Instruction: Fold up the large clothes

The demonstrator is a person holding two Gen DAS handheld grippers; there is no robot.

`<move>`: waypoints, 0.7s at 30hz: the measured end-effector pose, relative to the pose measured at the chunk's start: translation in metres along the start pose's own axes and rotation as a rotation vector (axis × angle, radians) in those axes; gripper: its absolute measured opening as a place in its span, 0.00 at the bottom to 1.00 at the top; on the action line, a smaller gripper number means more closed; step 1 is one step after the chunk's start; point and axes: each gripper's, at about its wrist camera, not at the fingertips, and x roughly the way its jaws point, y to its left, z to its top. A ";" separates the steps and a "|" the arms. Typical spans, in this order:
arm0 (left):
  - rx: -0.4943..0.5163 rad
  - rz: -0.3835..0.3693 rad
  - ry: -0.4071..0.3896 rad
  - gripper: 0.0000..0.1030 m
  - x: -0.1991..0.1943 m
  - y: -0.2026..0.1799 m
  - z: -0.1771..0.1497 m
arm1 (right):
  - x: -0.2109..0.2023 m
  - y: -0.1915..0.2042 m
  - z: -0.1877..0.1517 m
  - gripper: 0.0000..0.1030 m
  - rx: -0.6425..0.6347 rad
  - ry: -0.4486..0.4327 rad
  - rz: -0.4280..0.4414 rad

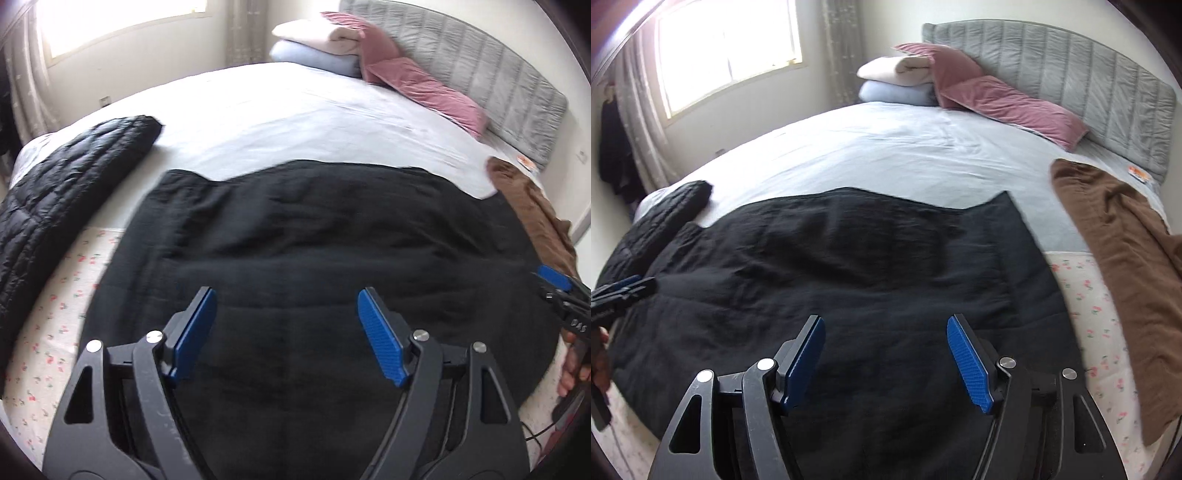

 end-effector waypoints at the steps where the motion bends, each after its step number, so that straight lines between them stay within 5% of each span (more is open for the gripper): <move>1: 0.022 -0.034 0.001 0.77 -0.001 -0.016 -0.005 | 0.000 0.014 -0.003 0.70 -0.007 0.003 0.032; 4: 0.078 -0.056 0.017 0.78 0.003 -0.043 -0.022 | 0.006 0.048 -0.018 0.71 -0.032 0.040 0.058; 7: 0.084 -0.010 0.083 0.78 0.020 -0.027 -0.041 | 0.018 0.042 -0.038 0.71 -0.016 0.101 0.038; 13: -0.006 0.140 0.073 0.78 0.012 0.080 -0.062 | 0.003 -0.029 -0.071 0.71 0.048 0.096 -0.078; 17: 0.022 0.296 0.065 0.80 -0.012 0.126 -0.073 | -0.026 -0.054 -0.084 0.71 0.065 0.059 -0.122; 21: -0.150 0.282 0.064 0.85 -0.049 0.169 -0.079 | -0.054 -0.063 -0.088 0.71 0.086 0.055 -0.240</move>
